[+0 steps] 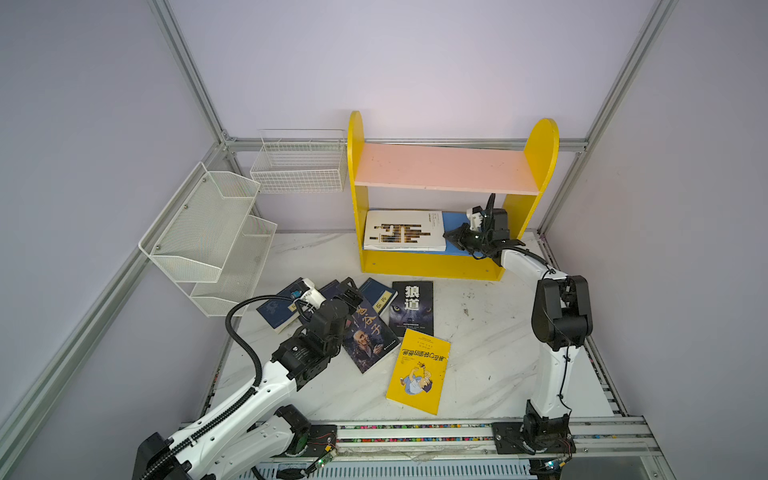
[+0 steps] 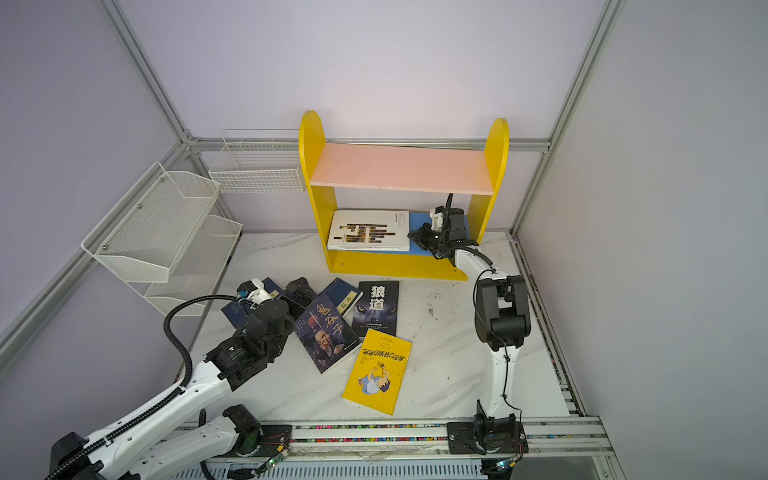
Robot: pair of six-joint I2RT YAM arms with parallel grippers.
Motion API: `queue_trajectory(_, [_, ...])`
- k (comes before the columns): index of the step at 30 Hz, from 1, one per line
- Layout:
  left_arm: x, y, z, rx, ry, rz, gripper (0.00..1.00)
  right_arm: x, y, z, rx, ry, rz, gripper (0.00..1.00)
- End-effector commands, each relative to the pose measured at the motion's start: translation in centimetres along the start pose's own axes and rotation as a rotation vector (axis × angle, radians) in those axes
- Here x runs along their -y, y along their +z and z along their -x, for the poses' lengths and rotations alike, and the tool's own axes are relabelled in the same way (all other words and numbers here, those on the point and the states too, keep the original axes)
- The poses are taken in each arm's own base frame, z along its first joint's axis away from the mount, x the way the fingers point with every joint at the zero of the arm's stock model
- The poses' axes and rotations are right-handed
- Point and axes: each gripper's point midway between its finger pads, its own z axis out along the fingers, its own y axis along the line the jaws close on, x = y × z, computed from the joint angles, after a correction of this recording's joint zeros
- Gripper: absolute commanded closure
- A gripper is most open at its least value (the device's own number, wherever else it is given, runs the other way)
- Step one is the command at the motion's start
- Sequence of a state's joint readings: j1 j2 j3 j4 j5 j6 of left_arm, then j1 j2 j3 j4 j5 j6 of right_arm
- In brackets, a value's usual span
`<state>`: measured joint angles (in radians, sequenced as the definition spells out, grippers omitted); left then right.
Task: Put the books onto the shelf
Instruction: 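Push the white book flat against the shelf back with the right gripper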
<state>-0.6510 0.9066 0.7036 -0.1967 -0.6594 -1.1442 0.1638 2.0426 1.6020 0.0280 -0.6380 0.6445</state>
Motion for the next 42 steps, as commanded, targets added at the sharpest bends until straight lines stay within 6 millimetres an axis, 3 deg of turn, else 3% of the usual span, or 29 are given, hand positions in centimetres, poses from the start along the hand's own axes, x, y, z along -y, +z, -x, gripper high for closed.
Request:
queue_trajectory(1, [-1.4,0.1,-0.4,0.014,-0.006,0.020,0.01,0.4,-0.9,0.0,0.049,0.031,-0.051,1.00])
queue_trajectory(13, [-1.8,0.1,-0.7,0.007,-0.016,0.022,0.01,-0.6,0.9,-1.7,0.008,0.020,-0.038,1.00])
queue_trajectory(31, [-2.3,0.0,-0.9,0.005,-0.031,0.027,0.01,-1.2,0.9,-2.1,0.007,0.009,-0.049,1.00])
queue_trajectory(37, [-2.3,0.0,-0.9,0.007,-0.035,0.025,0.01,-1.2,0.6,-1.9,0.012,-0.016,-0.073,0.85])
queue_trajectory(42, [-2.3,0.0,-0.8,0.005,-0.033,0.027,0.00,-1.6,0.0,-1.2,0.037,-0.041,-0.094,0.68])
